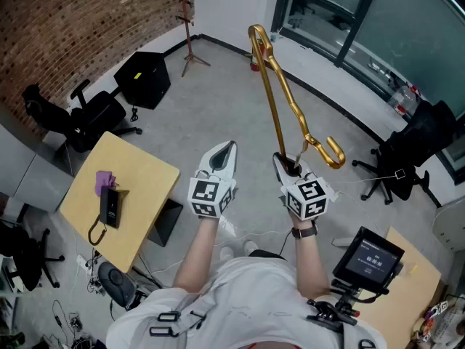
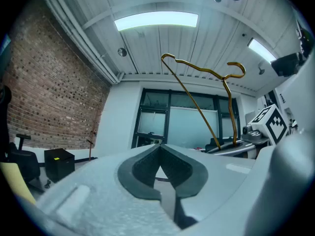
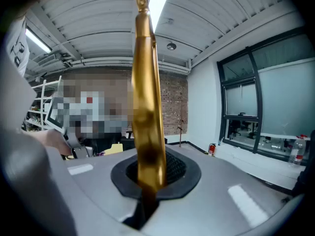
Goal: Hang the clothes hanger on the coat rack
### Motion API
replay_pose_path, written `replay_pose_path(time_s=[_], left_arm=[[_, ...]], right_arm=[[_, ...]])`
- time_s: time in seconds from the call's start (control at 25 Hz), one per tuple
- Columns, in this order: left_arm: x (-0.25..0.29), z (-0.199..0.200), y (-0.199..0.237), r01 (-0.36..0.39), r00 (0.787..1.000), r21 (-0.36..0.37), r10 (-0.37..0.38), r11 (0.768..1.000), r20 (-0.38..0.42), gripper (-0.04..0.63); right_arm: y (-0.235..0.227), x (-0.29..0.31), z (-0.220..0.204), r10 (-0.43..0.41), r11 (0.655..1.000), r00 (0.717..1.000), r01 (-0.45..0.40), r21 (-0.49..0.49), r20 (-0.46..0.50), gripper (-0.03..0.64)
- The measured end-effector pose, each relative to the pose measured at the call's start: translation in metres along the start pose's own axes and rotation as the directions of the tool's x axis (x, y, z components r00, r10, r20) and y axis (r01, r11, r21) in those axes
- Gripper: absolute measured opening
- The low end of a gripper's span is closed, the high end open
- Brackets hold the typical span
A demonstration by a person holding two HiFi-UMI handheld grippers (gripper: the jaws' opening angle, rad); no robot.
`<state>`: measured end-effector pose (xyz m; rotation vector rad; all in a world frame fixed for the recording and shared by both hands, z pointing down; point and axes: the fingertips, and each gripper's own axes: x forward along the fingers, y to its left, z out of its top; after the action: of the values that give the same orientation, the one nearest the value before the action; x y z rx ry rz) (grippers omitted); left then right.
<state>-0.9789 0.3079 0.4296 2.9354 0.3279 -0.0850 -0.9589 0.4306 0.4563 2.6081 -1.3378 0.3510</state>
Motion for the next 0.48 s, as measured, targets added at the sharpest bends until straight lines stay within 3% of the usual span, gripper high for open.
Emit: replay_pose_path(time_s=[0.48], left_arm=[[0.000,-0.029,-0.027,0.079,0.995,0.028,-0.077,0.997,-0.067,0.000]], right_arm=[[-0.010,-0.009,-0.028,-0.046,0.995,0.999,0.046,0.089,0.000,0.005]])
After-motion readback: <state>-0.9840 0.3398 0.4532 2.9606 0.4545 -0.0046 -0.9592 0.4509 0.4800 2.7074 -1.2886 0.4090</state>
